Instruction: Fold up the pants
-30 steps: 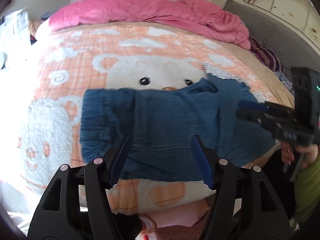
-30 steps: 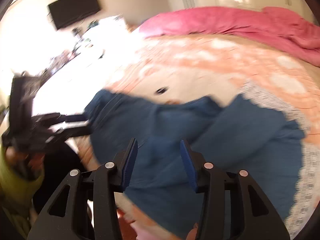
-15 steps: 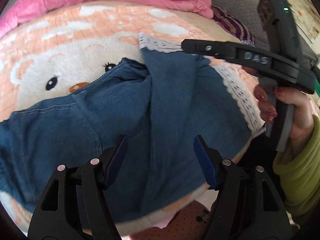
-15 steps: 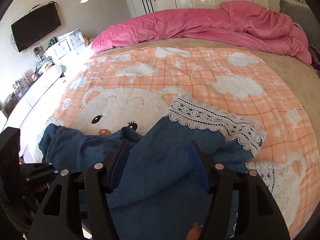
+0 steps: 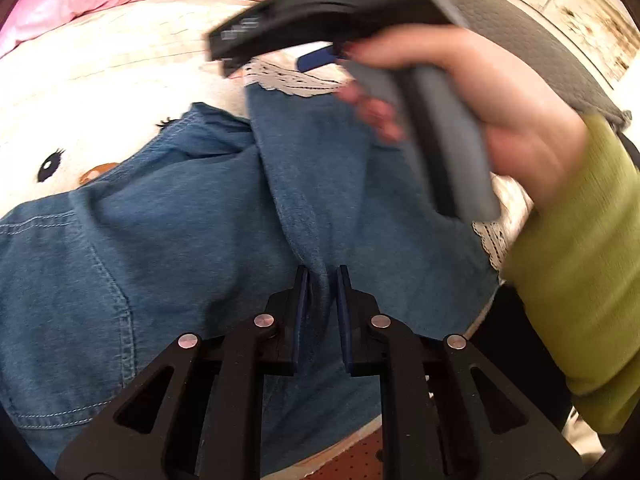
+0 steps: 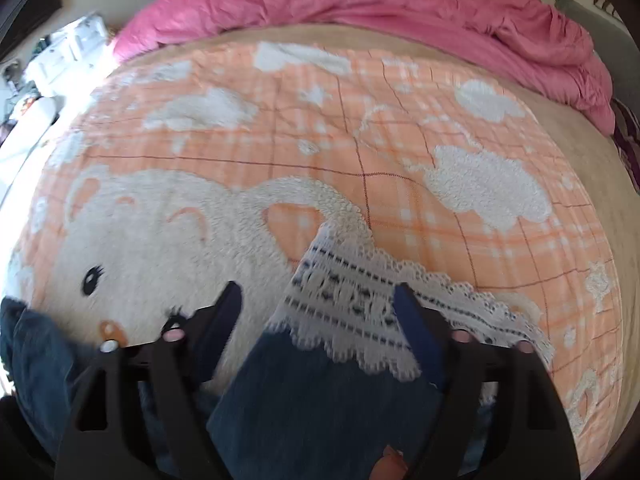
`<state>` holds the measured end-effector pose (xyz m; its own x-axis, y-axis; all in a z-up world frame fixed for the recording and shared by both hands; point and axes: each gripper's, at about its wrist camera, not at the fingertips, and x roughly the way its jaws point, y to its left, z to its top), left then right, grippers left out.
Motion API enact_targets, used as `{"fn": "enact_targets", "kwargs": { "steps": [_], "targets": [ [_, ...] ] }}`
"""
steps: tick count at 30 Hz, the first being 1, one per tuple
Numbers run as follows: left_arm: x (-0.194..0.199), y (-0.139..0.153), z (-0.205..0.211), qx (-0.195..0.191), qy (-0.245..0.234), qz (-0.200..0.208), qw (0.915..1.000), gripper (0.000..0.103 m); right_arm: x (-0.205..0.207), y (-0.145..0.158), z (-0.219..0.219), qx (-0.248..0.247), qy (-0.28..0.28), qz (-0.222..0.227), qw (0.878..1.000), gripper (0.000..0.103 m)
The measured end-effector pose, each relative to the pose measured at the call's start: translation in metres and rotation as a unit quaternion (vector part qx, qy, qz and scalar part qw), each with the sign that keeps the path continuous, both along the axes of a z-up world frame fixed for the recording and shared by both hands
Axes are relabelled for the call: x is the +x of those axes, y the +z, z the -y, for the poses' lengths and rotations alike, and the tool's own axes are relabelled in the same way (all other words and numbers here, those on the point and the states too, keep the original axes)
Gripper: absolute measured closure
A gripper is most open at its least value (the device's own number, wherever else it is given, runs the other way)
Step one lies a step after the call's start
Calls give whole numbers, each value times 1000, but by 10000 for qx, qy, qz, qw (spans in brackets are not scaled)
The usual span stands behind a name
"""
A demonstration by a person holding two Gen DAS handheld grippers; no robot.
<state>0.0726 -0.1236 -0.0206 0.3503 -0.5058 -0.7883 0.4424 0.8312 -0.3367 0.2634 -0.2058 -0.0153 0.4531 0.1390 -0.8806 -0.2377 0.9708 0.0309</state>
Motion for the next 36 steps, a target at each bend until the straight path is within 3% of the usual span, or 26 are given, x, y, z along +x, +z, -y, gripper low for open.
{"fn": "enact_targets", "kwargs": {
  "steps": [1,2,3,4,6,7,12,16,18,19,22,30,36],
  "targets": [
    [0,0,1,5,-21,26,10000,95,5,-4,1,2,-54,-68,10000,21],
    [0,-1,2,10,-28,38,10000,95,11,-8,2,-60,-138,-77,9999,29],
    [1,-1,2,2,-41,43,10000,95,14,-10,3,-169,-159,-1,9997,40],
    [1,-2,2,17,-49,60,10000,95,16,-11,5,-270,-100,115,9995,64],
    [1,-2,-3,36,-33,81,10000,95,13,-6,16,12,-58,159,9999,78],
    [2,-2,-4,15,-29,70,10000,95,9,-1,25,200,-106,186,9996,90],
    [5,0,-11,61,-13,110,9999,94,-28,37,69,648,-265,576,9959,94],
    [-9,4,-6,67,-51,249,9997,74,-70,66,116,1101,-557,760,9894,94],
    [-11,6,-5,128,-70,389,9991,72,-96,75,139,1204,-750,872,9860,94],
    [-10,4,-4,147,-94,415,9990,73,-108,78,150,1296,-846,889,9839,94],
    [-10,5,-1,155,-261,493,9983,98,-143,79,179,1613,-1187,837,9762,94],
    [-43,30,-6,79,-1134,1013,9883,101,-220,49,224,2179,-1892,91,9574,94],
    [-52,16,4,343,-1236,888,9877,101,-254,14,224,2195,-2297,-393,9474,94]
  ]
}}
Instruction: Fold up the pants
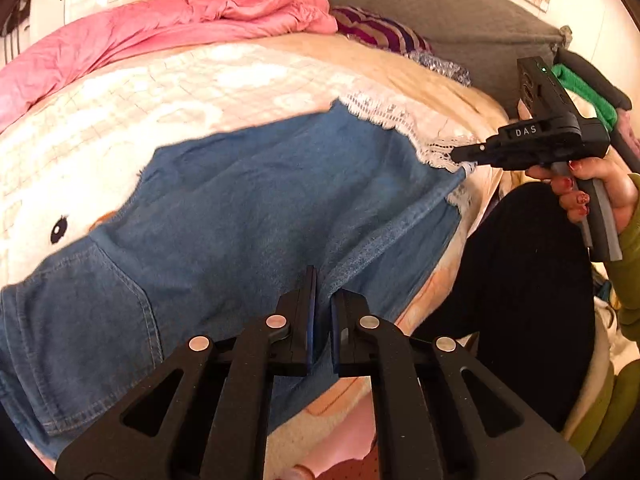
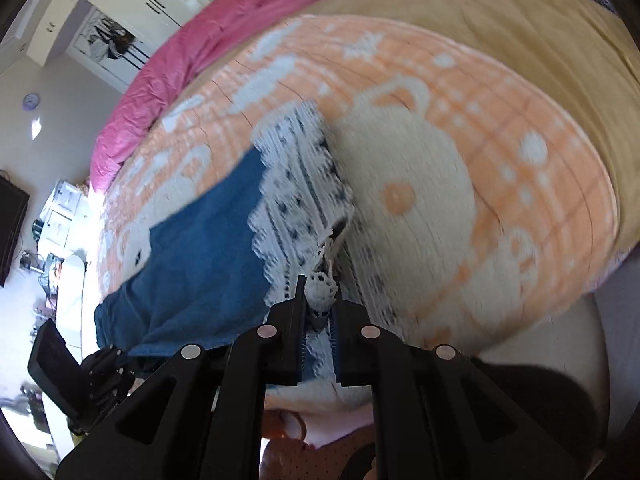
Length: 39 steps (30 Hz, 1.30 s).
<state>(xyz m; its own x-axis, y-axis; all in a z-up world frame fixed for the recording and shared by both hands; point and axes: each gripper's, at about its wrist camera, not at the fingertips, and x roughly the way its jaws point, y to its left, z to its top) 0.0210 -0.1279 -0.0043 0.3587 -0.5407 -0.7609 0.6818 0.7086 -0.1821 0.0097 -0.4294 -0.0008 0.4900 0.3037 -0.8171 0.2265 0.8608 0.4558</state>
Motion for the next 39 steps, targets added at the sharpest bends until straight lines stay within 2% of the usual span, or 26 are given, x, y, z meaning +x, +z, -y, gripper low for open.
{"fn": "enact_targets", "kwargs": {
  "steps": [9,10,11,14,16,19,23,26,29,30,31,33,36,37,39],
  "targets": [
    [-8,-4,6,350,-256,-76,9990,101,-14,-13,5,-98,-165,-91,9998,91],
    [-9,-5,8,402,-289,-74,9987,101,-16,-12,6,-104,-188,-97,9997,87],
    [-10,-8,6,438,-318,-63,9985,101,-19,-8,7,-208,-244,-92,9994,80],
    [-9,-10,7,477,-340,-61,9983,101,-29,7,6,-685,-324,214,9969,74],
    [-10,-9,7,448,-357,-22,9984,101,-34,18,-1,-982,-228,519,9936,73],
    [-14,-8,10,460,-454,55,9979,98,-27,24,-26,-1212,404,807,9885,71],
    [-21,-12,19,609,-615,83,9962,95,-4,5,-51,-1004,1003,495,9886,71],
    [-26,-19,23,814,-794,45,9935,88,1,-19,-44,-778,796,-43,9938,71],
    [-27,-26,25,971,-830,-8,9918,86,-5,-23,-40,-730,786,-8,9942,71],
    [-26,-26,25,948,-844,-27,9919,84,-6,-22,-42,-802,818,1,9934,71],
    [-26,-23,23,855,-871,-96,9925,76,-7,-20,-43,-836,833,3,9930,71],
    [-25,-13,19,593,-928,-181,9938,62,-11,-7,-43,-681,893,188,9935,65],
    [-18,14,0,-18,-817,-125,9966,58,-12,18,-38,-653,949,759,9904,57],
    [-12,23,-7,-220,-706,-128,9972,54,-6,30,-32,-688,898,973,9888,53],
    [10,41,-21,-372,-262,8,9990,47,13,42,-21,-705,836,1116,9877,51]
  ]
}}
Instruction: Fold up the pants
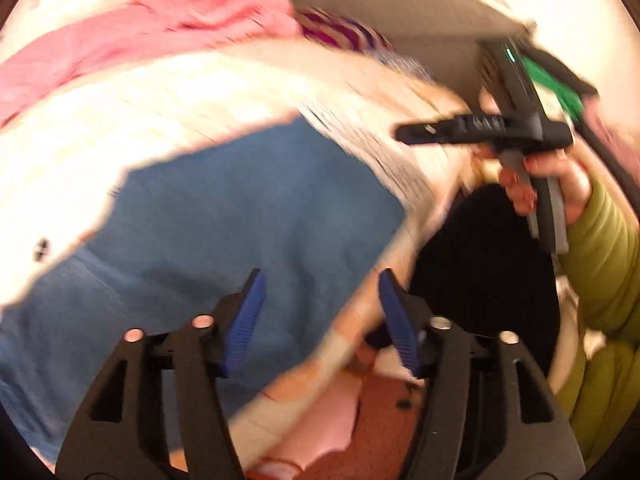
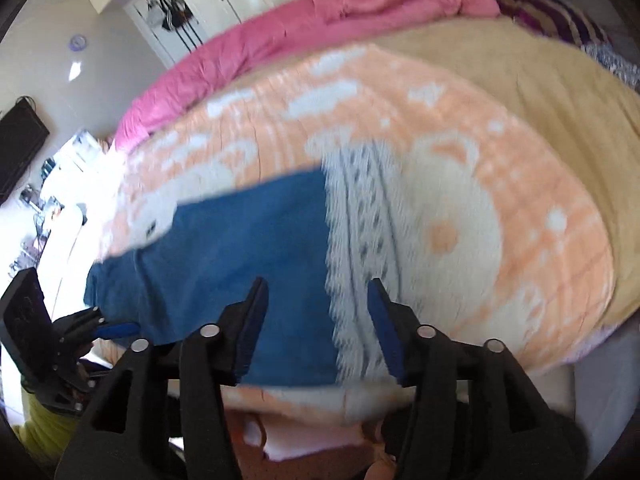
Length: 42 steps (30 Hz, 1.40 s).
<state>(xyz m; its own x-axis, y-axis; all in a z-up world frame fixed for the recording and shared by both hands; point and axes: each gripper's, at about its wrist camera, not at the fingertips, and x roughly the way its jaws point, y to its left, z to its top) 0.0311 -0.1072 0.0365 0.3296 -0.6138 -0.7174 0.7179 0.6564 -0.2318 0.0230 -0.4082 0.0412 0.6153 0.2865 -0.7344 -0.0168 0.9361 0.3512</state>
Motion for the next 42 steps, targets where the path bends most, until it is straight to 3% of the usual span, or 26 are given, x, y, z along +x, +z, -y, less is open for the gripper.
{"fn": "enact_targets", "kwargs": {
  "steps": [4,6,9,12,16,18,22,25,28,31,33,36,39,42],
  "targets": [
    [69,17,-24,-215,1039,-314,9939,47,64,2,18,-61,199,-193,9996,48],
    [101,16,-26,-79,1332,-415,9902,47,98,-4,26,-185,163,-306,9992,47],
    [147,-3,-24,343,1438,-554,9875,47,131,-26,38,44,277,-680,9973,47],
    [170,-25,-33,172,1410,-997,9848,47,151,-63,51,329,344,-1134,9924,46],
    [179,-54,-38,-97,1367,-1491,9793,47,148,-69,53,473,566,-964,9926,50],
    [181,-61,-38,-64,1433,-1571,9771,47,145,-63,49,552,701,-888,9920,63],
    [179,-62,-34,-146,1397,-1533,9781,49,149,-70,36,431,813,-988,9908,64],
    [178,-62,-31,-404,1302,-1642,9770,63,150,-76,37,572,802,-1022,9899,62],
    [179,-67,-31,-428,1456,-1775,9724,81,145,-71,34,722,966,-916,9885,80],
    [185,-67,-39,-736,1658,-1981,9632,96,135,-53,32,594,992,-500,9920,84],
    [182,-57,-43,-888,1721,-1827,9639,97,130,-32,36,654,921,-42,9936,86],
    [179,-34,-45,-1048,1807,-1407,9678,97,139,-5,32,302,868,424,9949,88],
    [183,-21,-43,-948,2016,-984,9699,99,168,3,13,-394,946,490,9935,88],
    [191,-33,-33,-530,2165,-842,9712,99,199,-19,4,-803,993,163,9917,88]
  ]
}}
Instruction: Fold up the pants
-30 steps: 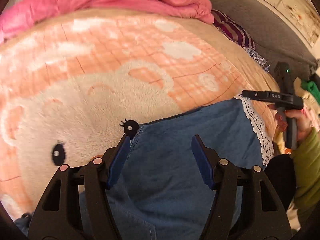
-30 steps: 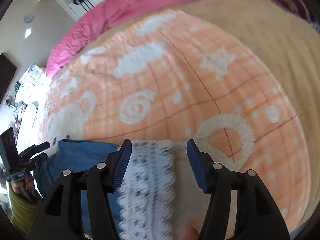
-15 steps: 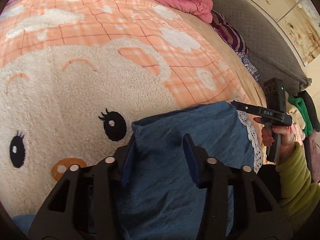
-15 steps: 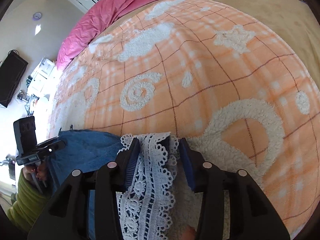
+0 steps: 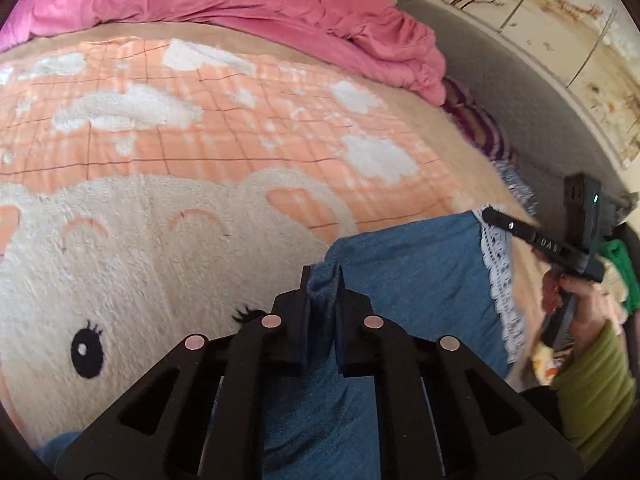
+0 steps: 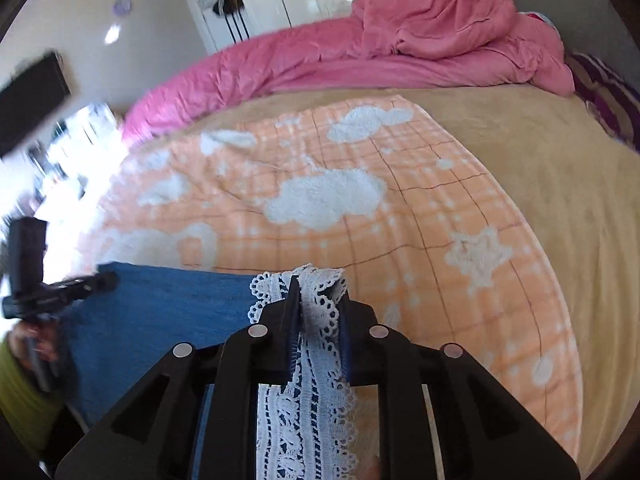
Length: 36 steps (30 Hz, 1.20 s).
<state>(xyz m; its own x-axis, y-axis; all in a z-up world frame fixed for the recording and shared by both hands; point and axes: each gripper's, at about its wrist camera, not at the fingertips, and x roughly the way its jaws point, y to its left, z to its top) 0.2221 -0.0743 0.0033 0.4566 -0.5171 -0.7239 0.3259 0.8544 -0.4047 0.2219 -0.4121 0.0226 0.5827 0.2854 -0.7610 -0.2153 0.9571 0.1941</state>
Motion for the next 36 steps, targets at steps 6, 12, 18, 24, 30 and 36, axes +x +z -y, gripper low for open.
{"fn": "enact_targets", "kwargs": {
  "steps": [6,12,18,24,30,36],
  "targets": [
    [10,-33,9,682,51,-61,9976,88,27,-58,-10,-586,-68,-481,9971,81],
    [1,-24,-1,733,308,1,9968,59,4,-27,11,-425,-529,-134,9976,50],
    [-48,21,-35,716,878,84,9935,47,-72,18,41,750,-728,109,9945,34],
    [-138,42,-99,731,1731,379,9815,39,-141,-4,49,1408,-966,-327,9848,33],
    [-190,33,-174,586,3053,162,9503,25,-150,-31,57,1527,-1225,-827,9772,33],
    [-181,0,-187,-185,2985,-452,9532,24,-145,-41,40,1266,-925,-1045,9821,33]
  ]
}}
